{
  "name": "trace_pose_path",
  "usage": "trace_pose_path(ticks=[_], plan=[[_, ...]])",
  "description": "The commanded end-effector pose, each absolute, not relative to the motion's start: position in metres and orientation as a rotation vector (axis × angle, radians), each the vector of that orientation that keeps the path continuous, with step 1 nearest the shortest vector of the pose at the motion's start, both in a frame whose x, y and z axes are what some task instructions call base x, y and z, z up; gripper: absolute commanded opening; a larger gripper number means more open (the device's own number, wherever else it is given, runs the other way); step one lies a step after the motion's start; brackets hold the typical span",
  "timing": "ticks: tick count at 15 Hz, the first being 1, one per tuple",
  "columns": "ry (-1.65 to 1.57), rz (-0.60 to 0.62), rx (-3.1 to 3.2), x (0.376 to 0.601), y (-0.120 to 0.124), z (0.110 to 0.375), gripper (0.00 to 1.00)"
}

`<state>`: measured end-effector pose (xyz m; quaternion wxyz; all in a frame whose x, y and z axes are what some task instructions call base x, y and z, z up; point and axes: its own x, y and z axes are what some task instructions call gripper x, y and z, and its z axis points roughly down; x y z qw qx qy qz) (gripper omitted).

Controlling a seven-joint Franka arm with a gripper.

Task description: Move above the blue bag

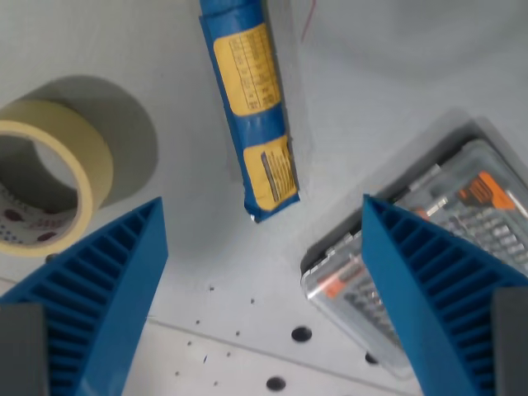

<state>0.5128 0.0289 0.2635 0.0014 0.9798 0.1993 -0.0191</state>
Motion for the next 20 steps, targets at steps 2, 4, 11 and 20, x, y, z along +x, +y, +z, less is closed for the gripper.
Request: trace_pose_path(ticks=[2, 4, 11, 20], plan=[[0.817, 0.039, 2.995, 0.513, 0.032, 0.245, 1.0], [0.845, 0.04, 2.984, 0.513, 0.033, 0.235, 1.0], [0.891, 0.046, 2.962, 0.515, 0.037, 0.2, 1.0], [0.901, 0.053, 2.959, 0.515, 0.04, 0.167, 1.0]])
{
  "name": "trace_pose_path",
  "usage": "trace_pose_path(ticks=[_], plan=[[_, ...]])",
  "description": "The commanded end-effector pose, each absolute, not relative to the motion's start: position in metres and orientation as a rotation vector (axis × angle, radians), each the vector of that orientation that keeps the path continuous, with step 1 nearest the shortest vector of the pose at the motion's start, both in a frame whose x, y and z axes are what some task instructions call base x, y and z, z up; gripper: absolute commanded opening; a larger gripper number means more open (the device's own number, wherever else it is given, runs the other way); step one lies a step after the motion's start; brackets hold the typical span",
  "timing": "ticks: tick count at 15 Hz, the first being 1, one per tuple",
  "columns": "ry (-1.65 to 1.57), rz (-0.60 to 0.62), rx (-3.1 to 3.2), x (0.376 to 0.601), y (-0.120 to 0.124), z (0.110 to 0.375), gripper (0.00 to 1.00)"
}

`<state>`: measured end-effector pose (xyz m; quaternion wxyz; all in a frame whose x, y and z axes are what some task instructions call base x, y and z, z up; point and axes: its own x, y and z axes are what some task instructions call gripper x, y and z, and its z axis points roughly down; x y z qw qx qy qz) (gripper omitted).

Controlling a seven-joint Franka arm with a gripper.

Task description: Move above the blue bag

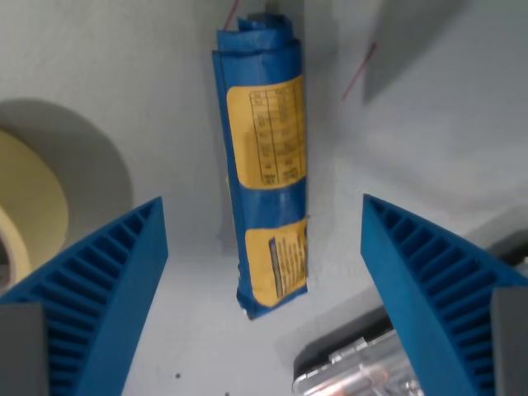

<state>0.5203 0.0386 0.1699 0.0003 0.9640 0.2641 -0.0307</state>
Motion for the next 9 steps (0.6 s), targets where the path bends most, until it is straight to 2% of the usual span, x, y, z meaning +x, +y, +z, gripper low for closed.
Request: trace_pose_path(ticks=[1, 9], plan=[[0.896, 0.055, 2.96, 0.5149, 0.0402, 0.165, 1.0], [0.874, 0.059, 2.965, 0.5138, 0.0414, 0.1588, 1.0]])
